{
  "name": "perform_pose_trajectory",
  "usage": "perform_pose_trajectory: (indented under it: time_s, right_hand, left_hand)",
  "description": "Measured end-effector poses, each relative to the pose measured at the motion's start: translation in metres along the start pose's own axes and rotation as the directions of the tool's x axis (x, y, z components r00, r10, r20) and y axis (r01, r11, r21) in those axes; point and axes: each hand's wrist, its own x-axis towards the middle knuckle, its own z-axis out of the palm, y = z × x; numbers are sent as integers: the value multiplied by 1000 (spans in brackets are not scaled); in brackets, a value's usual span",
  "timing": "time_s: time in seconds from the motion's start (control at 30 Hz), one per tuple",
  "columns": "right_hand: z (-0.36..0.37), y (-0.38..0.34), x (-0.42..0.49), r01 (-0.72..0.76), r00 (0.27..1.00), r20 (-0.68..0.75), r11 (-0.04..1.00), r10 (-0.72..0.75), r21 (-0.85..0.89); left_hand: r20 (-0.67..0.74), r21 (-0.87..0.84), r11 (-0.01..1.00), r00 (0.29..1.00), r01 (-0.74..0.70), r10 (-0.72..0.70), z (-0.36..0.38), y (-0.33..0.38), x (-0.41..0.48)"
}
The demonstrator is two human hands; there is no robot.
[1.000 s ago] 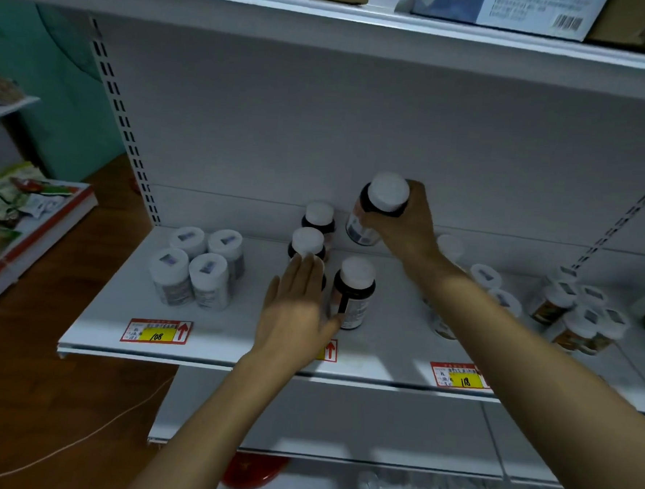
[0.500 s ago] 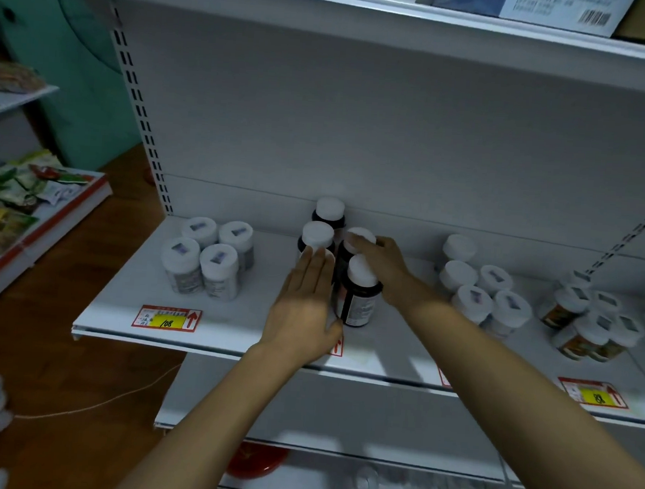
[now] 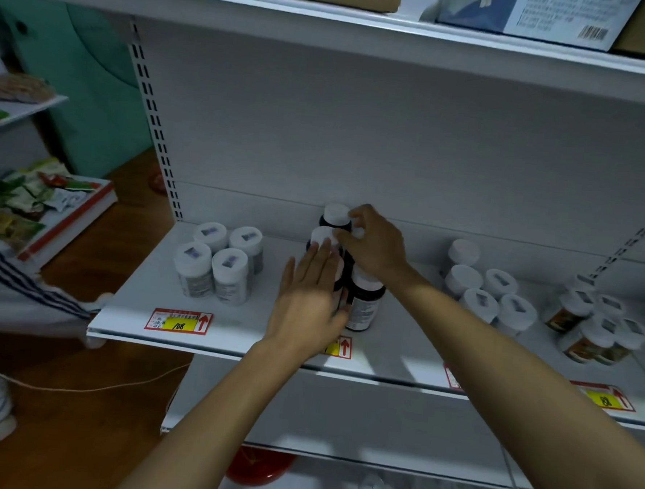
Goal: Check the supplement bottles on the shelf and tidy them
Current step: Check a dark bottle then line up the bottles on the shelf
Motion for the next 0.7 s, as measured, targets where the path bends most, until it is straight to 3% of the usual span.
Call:
perform_pose_trajectory:
  time_s: [0.07, 0.2, 0.37, 0.53, 0.7]
  right_hand:
    - [3, -9, 9, -9, 988, 152, 997, 20, -73]
    - [16, -15, 21, 71, 967, 253, 964, -4, -257]
    - [18, -23, 22, 83, 986, 149, 996, -78, -28]
    - [-8, -43, 10, 273, 961, -33, 930, -274, 246]
    - [-59, -77, -19, 213, 977, -135, 794, -165, 570]
  left_hand:
    - [-106, 2, 1000, 994, 7, -7, -6, 2, -2]
    - [-188, -91, 996, 982, -10, -8, -10, 5, -10]
    - [-215, -226, 972, 971, 59, -109, -16, 1, -19]
    - [-296, -352, 925, 920, 145, -256, -31, -5, -8]
    - [-318, -546, 819, 860, 178, -399, -52, 1, 1]
